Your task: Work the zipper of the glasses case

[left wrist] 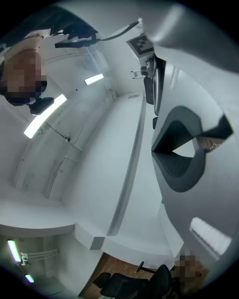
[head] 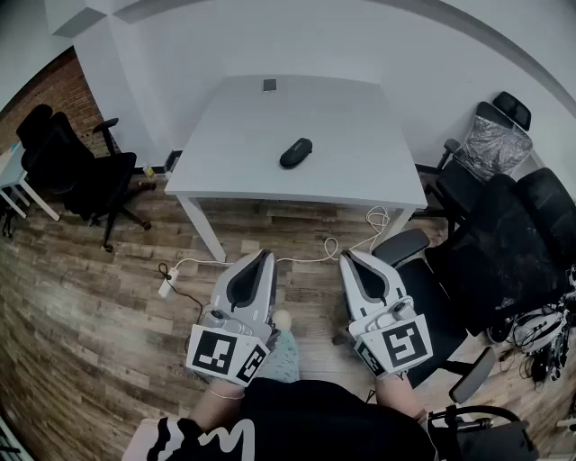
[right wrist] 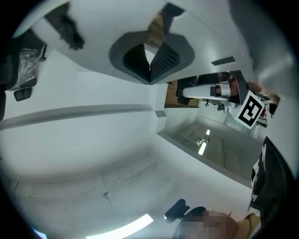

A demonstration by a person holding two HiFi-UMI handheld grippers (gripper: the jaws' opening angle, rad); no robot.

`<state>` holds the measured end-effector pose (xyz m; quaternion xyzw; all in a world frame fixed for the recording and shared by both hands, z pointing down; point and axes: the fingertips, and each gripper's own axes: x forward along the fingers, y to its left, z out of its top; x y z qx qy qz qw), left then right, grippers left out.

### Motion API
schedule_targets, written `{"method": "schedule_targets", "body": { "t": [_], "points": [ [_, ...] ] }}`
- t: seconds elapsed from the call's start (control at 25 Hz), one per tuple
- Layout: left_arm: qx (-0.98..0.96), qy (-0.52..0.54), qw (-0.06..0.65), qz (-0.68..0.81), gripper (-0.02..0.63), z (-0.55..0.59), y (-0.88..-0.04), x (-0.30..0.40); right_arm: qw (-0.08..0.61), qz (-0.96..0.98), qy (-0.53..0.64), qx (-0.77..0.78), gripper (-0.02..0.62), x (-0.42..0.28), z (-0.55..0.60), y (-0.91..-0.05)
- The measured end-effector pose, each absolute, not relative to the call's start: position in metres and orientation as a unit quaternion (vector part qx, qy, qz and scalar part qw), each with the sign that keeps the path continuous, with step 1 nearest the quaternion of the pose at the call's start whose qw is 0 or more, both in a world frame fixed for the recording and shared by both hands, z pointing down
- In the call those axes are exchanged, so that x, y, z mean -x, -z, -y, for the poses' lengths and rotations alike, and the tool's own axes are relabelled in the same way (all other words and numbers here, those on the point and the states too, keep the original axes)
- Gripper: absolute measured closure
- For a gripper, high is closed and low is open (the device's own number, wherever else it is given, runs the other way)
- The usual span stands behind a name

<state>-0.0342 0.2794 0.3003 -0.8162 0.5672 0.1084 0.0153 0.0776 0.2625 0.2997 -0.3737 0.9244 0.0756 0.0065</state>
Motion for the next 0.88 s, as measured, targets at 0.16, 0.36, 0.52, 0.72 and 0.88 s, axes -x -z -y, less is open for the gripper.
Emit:
{"method": "schedule_targets", "body": {
  "t": [0.16, 0.36, 0.52, 0.72, 0.88],
  "points": [
    [0.818, -0.111, 0.016, -0.564, 0.603, -0.253, -0.3, 0.038, 0.004, -0.925, -0.082, 0.372, 0.588, -0.07, -0.24, -0.3],
    [0.822, -0.109, 0.014, -0.558, 0.603, -0.185, -0.307, 0.048, 0.006, -0.923, -0.08, 0.375, 0.588, -0.058, -0.174, -0.308],
    [0.826, -0.105, 0.011, -0.554, 0.603, -0.118, -0.311, 0.064, 0.011, -0.923, -0.073, 0.377, 0.588, -0.041, -0.108, -0.311],
    [0.834, -0.102, 0.004, -0.543, 0.603, -0.018, -0.312, 0.088, 0.006, -0.919, -0.071, 0.388, 0.588, -0.012, -0.008, -0.313],
    [0.843, -0.097, -0.002, -0.528, 0.603, 0.05, -0.306, 0.096, 0.008, -0.915, -0.075, 0.398, 0.588, 0.004, 0.058, -0.302]
  ]
}}
